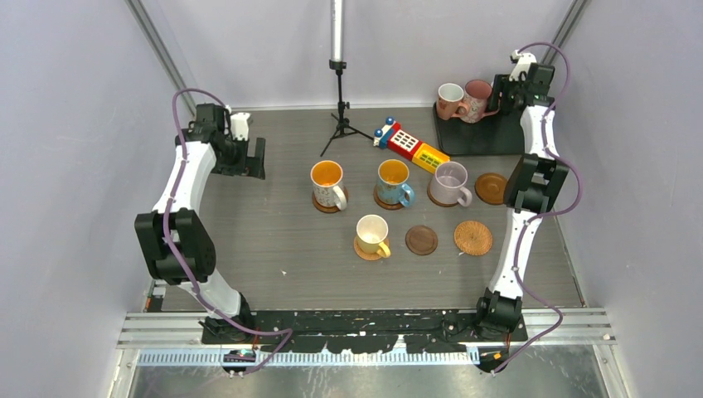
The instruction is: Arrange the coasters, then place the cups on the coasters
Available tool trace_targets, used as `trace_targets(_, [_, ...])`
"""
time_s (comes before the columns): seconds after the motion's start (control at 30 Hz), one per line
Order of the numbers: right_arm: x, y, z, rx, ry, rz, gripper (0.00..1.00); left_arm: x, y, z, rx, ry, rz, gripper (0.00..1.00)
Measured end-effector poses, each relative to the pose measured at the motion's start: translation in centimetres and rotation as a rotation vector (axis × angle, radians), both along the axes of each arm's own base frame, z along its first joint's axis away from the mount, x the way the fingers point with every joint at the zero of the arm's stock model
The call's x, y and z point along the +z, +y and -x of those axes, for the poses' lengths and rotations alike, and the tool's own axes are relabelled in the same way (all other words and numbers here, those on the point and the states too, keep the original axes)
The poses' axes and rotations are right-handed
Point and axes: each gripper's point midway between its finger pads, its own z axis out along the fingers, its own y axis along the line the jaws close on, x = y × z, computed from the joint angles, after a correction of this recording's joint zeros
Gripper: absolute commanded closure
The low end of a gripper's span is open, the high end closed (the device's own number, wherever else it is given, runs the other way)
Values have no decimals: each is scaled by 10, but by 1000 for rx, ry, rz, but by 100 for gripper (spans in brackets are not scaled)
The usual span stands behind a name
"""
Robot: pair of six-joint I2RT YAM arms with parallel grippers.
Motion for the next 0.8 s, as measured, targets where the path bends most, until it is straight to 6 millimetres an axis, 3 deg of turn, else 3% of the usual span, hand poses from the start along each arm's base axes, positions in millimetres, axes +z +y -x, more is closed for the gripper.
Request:
trace_targets(0.63, [0,8,-1,41,-9,-31,39,3,0,-3,1,2,1,0])
trace_targets(0.8, [-1,11,-1,55,-9,-43,46,3,0,-3,1,2,1,0])
